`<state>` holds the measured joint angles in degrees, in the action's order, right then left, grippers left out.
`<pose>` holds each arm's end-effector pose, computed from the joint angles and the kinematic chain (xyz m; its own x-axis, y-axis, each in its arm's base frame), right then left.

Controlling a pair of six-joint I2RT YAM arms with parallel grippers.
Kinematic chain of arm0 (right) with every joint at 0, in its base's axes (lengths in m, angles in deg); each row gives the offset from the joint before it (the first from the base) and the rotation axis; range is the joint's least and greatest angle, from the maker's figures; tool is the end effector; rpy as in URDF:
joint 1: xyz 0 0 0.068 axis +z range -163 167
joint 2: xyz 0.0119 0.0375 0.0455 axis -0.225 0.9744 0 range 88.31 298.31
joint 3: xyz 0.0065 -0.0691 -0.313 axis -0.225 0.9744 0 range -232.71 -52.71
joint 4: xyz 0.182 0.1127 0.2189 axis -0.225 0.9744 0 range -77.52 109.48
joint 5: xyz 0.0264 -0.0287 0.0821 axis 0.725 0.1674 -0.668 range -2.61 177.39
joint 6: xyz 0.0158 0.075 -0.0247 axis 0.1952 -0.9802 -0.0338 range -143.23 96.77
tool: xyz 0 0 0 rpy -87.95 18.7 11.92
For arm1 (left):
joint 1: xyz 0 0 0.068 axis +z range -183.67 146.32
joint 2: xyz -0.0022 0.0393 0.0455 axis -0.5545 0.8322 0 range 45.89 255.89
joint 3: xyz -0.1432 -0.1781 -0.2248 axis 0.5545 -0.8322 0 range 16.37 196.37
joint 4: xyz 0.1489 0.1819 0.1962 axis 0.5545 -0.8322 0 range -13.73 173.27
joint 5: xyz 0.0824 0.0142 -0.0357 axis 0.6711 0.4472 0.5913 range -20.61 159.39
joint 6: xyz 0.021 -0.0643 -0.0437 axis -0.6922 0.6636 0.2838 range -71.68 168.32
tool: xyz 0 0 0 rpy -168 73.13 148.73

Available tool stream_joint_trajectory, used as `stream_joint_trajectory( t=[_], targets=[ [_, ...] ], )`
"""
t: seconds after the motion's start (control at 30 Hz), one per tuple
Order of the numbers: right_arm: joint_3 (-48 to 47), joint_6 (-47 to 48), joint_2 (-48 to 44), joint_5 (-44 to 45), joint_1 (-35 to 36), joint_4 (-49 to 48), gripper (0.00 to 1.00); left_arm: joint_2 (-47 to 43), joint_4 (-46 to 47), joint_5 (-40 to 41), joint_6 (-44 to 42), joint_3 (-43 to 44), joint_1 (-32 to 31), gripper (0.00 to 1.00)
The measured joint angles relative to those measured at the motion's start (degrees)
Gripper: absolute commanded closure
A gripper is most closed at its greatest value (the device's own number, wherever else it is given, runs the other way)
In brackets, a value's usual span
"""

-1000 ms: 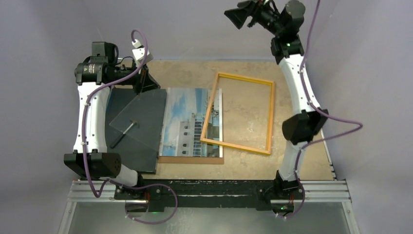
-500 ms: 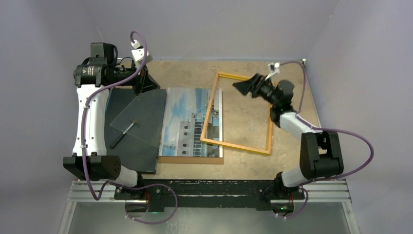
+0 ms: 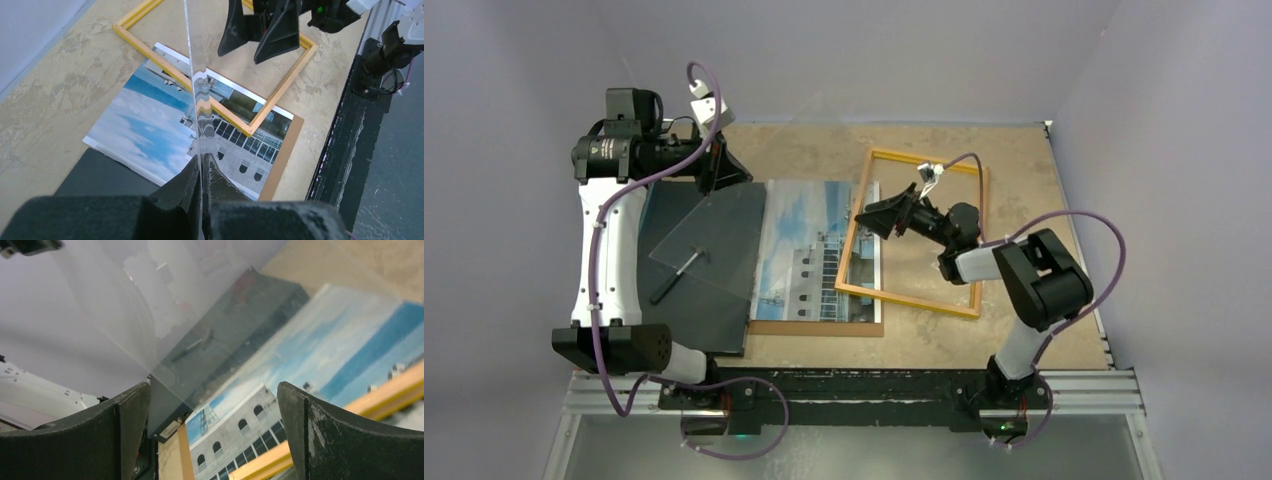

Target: Put the photo into the frame

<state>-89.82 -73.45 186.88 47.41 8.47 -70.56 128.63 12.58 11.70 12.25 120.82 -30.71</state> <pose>0.3348 0.1798 0.2419 -0.4238 0.4660 -0.7767 -0.7983 0.2129 0.5633 0.3054 -0.0430 0.5041 -0.2992 0.2996 -0.9059 0.8691 0.4775 -0.1290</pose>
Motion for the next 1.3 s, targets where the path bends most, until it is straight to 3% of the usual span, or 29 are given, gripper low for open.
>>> stream_joint_trajectory(
  t=[0.3, 0.73, 1.3],
  targets=[
    [0.8, -1.8, 7.3, 3.7, 5.7, -2.6, 0.01, 0.0, 0.8, 0.0, 1.0, 0.0, 0.0, 1.0],
    [-7.1, -4.5, 21.4, 10.9, 11.2, -3.8, 0.06, -0.4, 2.7, -0.5, 4.2, 0.0, 0.0, 1.0],
    [-12.1, -6.6, 19.3, 11.5, 14.8, -3.8, 0.09, -3.7, 8.9, 1.2, 10.1, -2.7, 0.0, 1.0]
  ],
)
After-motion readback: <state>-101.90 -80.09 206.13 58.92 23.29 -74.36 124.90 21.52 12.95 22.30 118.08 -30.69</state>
